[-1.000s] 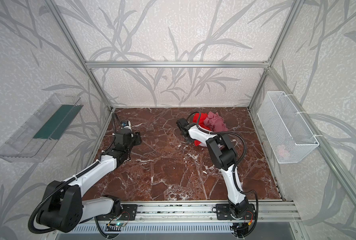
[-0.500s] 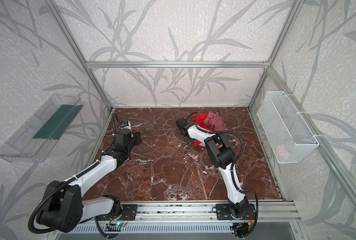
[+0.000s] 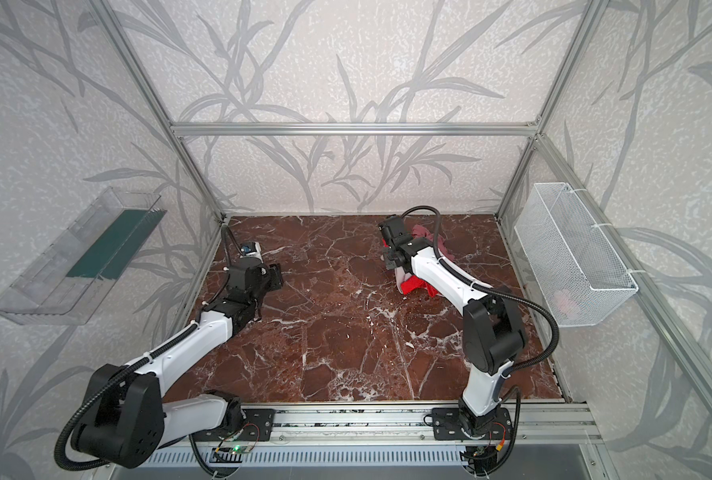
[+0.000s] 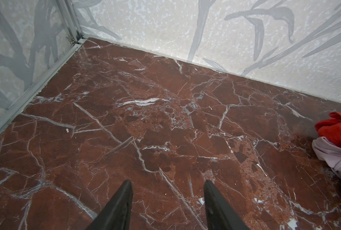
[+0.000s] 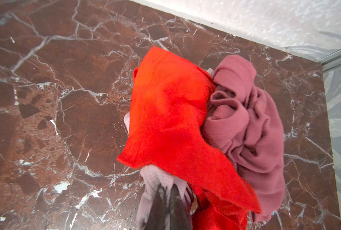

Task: Pick out a specific cloth from the pile
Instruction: 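Lift the lavender shirt high out of the pile with the right gripper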

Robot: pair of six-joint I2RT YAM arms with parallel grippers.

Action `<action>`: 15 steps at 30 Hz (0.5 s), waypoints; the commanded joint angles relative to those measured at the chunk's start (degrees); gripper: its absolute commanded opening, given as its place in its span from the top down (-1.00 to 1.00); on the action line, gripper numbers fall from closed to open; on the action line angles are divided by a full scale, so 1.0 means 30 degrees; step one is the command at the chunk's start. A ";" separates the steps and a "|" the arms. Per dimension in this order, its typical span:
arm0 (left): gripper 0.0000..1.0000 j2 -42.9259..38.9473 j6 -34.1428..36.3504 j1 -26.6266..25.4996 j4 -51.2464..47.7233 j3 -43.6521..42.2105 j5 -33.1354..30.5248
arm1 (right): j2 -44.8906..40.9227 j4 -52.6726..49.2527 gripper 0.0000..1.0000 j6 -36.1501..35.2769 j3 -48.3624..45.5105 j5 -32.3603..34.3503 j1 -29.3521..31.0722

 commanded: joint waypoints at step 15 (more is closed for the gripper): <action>-0.08 -0.0320 -0.1065 -0.0085 -0.1133 0.2412 0.0681 | -0.4840 -0.0973 1.00 0.0518 0.0727 -0.3250 -0.2095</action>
